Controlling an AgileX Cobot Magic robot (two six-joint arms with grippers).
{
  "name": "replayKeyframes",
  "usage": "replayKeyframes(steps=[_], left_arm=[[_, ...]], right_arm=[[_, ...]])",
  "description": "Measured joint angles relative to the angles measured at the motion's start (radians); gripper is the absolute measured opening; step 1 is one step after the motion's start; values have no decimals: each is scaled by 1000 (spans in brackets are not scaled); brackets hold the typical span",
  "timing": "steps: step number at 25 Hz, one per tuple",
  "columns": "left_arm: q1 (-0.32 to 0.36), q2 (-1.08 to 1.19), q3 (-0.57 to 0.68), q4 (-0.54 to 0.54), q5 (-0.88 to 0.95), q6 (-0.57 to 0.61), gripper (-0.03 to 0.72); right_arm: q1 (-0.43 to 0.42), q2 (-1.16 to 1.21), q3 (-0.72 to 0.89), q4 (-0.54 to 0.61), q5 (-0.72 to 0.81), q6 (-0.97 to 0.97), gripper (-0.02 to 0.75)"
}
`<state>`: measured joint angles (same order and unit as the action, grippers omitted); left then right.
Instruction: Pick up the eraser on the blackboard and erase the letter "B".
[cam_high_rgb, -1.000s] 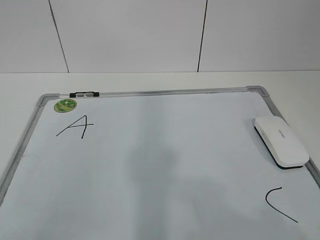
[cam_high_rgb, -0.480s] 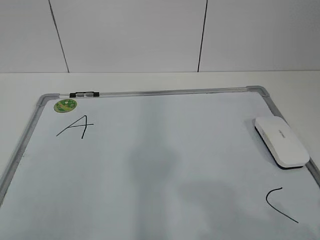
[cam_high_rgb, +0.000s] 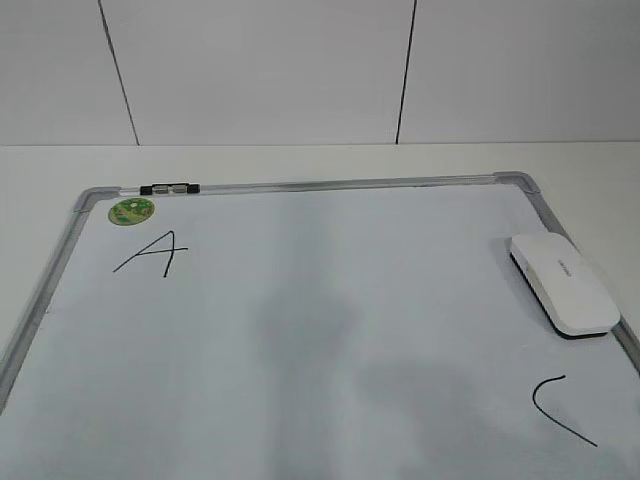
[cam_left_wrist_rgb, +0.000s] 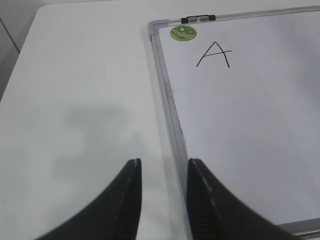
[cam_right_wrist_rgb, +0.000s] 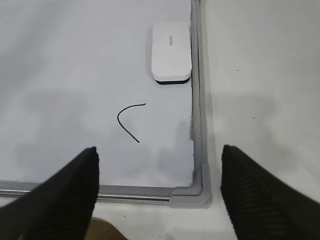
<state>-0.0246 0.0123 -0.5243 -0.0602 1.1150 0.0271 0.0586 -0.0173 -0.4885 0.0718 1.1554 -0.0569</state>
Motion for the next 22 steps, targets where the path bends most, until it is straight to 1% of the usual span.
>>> replayKeyframes(steps=[8, 22], left_arm=[[0, 0, 0, 0, 0, 0, 237], [0, 0, 0, 0, -1, 0, 237]], right_arm=[[0, 0, -6, -45, -1, -14, 585], [0, 0, -6, -52, -2, -14, 585]])
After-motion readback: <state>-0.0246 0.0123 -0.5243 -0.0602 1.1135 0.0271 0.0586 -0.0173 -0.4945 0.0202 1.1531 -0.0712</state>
